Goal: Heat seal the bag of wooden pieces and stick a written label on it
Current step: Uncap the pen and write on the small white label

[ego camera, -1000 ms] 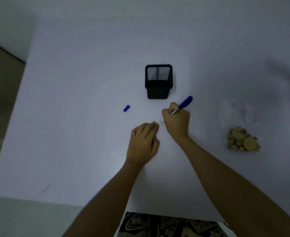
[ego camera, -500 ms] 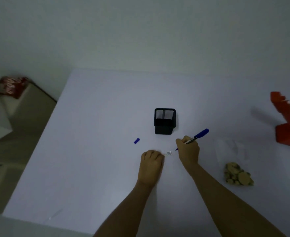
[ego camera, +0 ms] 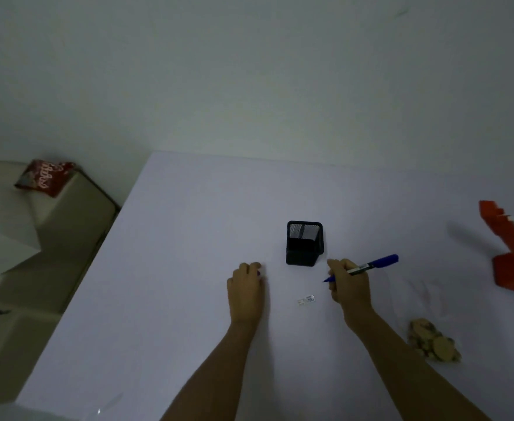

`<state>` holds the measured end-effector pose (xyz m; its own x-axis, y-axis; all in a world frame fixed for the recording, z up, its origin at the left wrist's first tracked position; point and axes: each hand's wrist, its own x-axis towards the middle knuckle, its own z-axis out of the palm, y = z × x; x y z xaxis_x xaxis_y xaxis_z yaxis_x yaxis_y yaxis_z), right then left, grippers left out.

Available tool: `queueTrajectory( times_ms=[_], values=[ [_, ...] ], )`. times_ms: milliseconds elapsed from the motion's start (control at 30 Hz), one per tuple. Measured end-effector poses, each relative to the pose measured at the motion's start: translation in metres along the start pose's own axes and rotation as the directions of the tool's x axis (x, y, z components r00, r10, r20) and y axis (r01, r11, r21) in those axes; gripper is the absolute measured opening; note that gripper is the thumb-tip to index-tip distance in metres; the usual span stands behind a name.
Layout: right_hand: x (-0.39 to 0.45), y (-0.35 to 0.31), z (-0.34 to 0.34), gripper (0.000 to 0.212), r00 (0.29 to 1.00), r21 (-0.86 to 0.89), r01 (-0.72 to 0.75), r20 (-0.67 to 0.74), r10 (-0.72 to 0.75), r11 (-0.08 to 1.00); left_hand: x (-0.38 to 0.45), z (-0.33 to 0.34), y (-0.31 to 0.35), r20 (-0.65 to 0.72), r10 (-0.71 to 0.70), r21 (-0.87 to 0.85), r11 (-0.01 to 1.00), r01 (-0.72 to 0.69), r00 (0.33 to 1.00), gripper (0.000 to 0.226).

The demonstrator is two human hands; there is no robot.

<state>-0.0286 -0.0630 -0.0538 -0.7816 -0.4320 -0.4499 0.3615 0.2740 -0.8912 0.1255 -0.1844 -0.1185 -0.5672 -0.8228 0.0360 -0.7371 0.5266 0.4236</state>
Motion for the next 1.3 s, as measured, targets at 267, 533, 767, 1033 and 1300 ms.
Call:
queueTrajectory(
  times_ms=[267,533,767,1033,1300],
  values=[
    [-0.004,-0.015,0.0,0.036,0.986,-0.061,-0.128,0.096,0.133,0.99,0.018,-0.003,-0.016,0.155,-0.144,0.031,0.99,0.14,0.977,0.019],
    [-0.033,-0.079,0.005,0.005,0.917,0.127,-0.167,0.386,0.106,0.978,0.022,-0.073,0.04,0.044,0.045,-0.583,0.813,-0.011,0.998,0.004],
    [-0.061,-0.153,0.015,0.018,0.888,0.229,0.003,0.447,-0.108,0.973,0.024,-0.157,0.083,-0.083,0.115,-0.722,0.677,-0.139,0.99,0.011],
    [-0.091,-0.181,0.014,0.016,0.886,0.194,0.165,0.401,-0.232,0.967,0.02,-0.197,0.108,-0.175,0.207,-0.685,0.677,-0.27,0.963,0.011],
    [-0.11,-0.188,-0.002,0.007,0.886,0.164,0.206,0.388,-0.255,0.965,0.005,-0.215,0.123,-0.157,0.291,-0.675,0.666,-0.318,0.944,0.01]
  ],
)
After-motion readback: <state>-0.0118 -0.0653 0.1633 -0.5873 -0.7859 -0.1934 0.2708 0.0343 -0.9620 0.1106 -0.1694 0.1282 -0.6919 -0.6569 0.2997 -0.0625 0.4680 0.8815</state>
